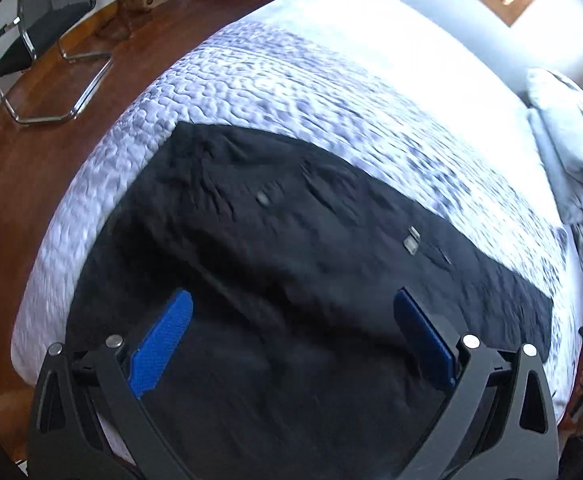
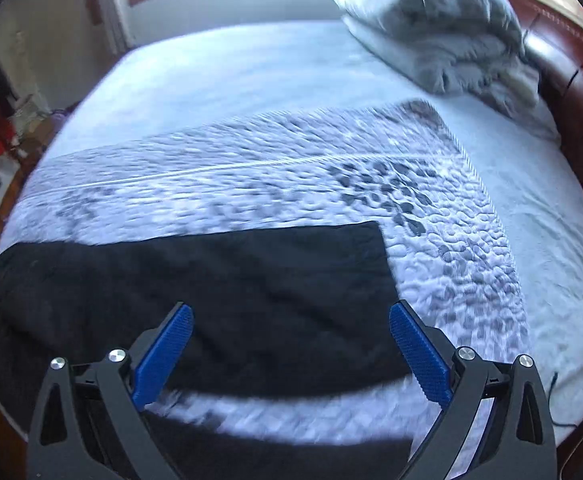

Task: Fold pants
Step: 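Grasp the waistband with the left tool while the right tool grasps the leg hem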

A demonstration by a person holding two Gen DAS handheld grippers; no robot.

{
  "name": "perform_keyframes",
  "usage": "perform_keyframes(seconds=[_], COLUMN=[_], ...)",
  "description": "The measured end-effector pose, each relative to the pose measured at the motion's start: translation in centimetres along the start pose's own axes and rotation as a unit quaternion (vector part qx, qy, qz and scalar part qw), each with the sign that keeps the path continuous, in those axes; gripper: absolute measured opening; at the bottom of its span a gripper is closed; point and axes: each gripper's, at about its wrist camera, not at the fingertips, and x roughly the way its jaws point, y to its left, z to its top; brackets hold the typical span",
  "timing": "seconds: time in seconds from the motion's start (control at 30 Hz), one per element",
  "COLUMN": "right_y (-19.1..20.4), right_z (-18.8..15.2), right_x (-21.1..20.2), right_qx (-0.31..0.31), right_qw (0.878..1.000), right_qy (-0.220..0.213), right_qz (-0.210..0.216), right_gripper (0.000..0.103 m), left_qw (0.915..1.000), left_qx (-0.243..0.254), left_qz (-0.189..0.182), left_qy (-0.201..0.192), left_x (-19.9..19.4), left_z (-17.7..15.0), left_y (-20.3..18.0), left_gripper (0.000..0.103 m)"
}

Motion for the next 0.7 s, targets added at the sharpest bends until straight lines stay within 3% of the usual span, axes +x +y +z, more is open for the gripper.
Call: perform_keyframes(seconds=[0.17,0.3,0.4,0.57,0.7], right_y=[-4.4,-6.9,-7.1,-6.3,-5.3], right_z=[2.4,3.5,4.0,4.9,5.6], right_x=[7.3,12.3,14.6,17.1,17.9], right_qx=[0.06,0.102,0.088,0.068,0.051], right_qw=[0.996,0.988,0.988,0.986,0.986], right_qy=[0.065,0.113,0.128,0.15,0.153], right_qz=[0.027,0.019,0.005,0.027,0.032], right_gripper=[0.099,0.099,0.099,0.099,0.1], left_qw=[0.998,0.9932,0.9885,0.9788,0.9768], left_qx=[-0.024,-0.05,-0.048,-0.018,-0.017], left_qz=[0.027,0.068,0.1,0.154,0.161], left_qy=[0.052,0.08,0.103,0.134,0.141], left_x=[4.9,8.6,11.3,14.6,16.1], left_z=[5.3,7.8,9.2,10.1,10.2], left_y=[1.8,3.3,3.5,2.7,2.6], left_gripper=[0.1,0.1,0.1,0.1,0.101])
